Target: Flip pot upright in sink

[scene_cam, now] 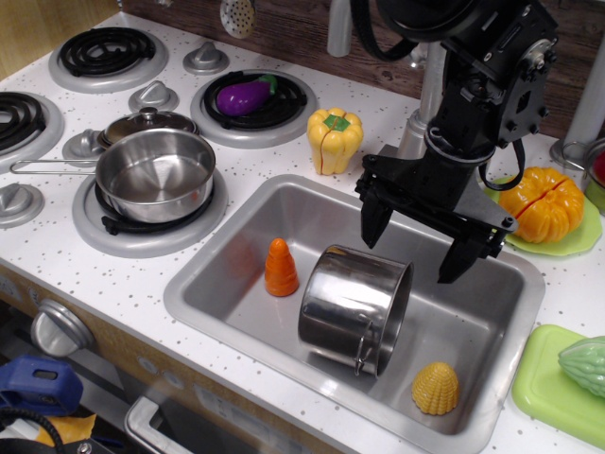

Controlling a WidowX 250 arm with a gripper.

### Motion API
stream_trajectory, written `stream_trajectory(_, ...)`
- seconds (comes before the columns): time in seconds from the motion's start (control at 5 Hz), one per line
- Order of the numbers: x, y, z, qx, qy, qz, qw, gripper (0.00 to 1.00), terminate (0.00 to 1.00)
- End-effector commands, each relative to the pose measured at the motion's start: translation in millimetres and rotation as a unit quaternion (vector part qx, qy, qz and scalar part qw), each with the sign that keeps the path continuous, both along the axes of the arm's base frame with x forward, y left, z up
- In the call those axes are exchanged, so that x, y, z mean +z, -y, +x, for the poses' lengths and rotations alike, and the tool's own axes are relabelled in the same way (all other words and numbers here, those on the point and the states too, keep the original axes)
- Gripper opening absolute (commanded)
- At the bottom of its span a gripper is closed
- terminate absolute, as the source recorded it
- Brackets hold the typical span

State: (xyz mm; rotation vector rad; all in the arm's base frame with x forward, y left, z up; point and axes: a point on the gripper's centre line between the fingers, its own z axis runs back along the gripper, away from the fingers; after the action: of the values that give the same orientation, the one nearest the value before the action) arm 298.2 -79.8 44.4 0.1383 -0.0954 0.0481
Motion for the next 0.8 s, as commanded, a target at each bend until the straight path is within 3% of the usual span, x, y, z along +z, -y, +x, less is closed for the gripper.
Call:
stream_trajectory(0.0,0,0,0,0.0,0.0,0.0,1.0,1.0,0.0)
stream_trajectory(0.2,-4,2,-1,-0.021,0.0,0.05,0.9985,1.0,0.0)
stream_trajectory(0.4,-13,3,1,-0.036,0.005,0.13,0.9908,1.0,0.0)
stream_trajectory(0.6,-22,6,0,-0.031,0.017,0.169,0.985,1.0,0.0)
